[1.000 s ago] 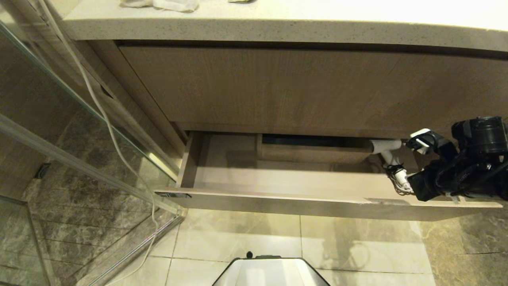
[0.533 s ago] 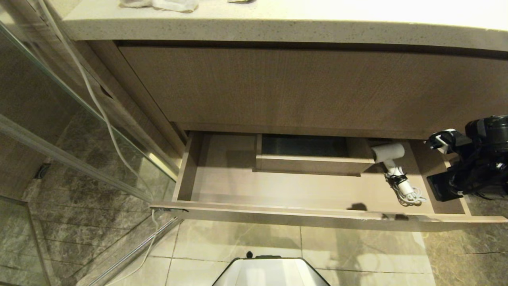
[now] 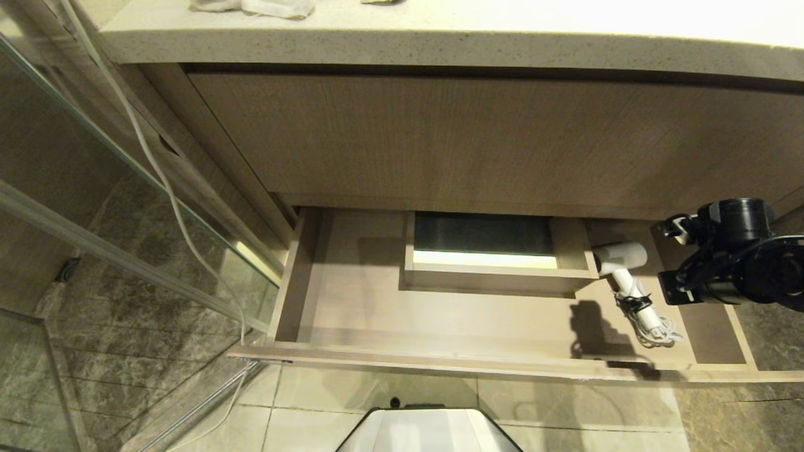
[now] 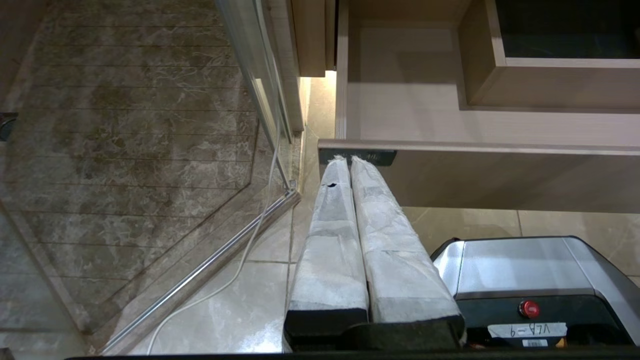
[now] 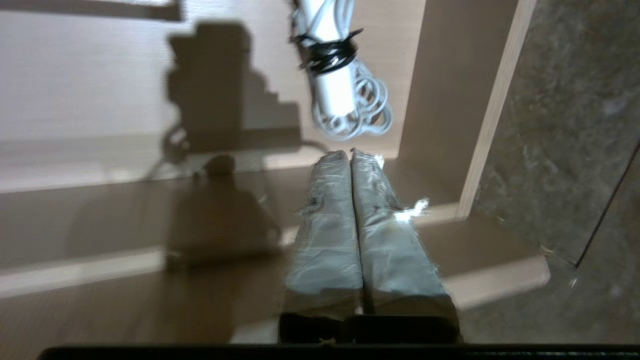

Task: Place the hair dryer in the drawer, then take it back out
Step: Pull open the drawer, then take the hairdryer out

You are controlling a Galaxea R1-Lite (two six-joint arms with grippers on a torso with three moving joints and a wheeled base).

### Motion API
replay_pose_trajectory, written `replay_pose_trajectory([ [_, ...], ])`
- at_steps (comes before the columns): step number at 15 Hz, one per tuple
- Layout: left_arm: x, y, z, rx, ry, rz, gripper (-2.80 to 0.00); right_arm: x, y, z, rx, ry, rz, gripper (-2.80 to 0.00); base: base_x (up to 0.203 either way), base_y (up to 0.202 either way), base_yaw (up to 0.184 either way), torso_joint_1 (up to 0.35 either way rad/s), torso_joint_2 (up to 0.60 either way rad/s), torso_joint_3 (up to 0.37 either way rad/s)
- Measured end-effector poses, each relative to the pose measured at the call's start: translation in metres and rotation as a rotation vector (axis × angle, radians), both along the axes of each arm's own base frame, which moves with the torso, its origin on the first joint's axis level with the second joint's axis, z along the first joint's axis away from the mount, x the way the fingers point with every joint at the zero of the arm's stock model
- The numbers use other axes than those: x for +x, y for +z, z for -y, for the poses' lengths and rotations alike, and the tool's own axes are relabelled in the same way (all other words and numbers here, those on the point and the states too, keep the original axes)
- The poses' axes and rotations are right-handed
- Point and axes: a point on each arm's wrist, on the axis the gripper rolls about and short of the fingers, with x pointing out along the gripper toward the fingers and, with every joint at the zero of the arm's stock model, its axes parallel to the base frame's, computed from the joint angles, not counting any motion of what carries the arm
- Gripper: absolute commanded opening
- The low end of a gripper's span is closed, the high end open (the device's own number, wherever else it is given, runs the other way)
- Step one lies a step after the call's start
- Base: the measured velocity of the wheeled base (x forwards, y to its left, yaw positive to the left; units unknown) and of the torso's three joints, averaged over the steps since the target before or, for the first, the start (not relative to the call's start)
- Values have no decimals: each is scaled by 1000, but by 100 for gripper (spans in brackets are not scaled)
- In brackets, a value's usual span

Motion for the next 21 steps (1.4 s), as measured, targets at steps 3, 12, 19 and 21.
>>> replay_pose_trajectory([
  [3,0,0,0,0,0,0,-280,23,-20,33,-13,-31,-29,0,0,0,0,0,0,0],
  [12,0,0,0,0,0,0,-280,74,-83,89,95,-12,-31,0,0,0,0,0,0,0],
  [19,0,0,0,0,0,0,-280,100,-126,103,166,149,-33,0,0,0,0,0,0,0],
  [21,0,0,0,0,0,0,-280,99,-137,111,145,164,-57,0,0,0,0,0,0,0],
])
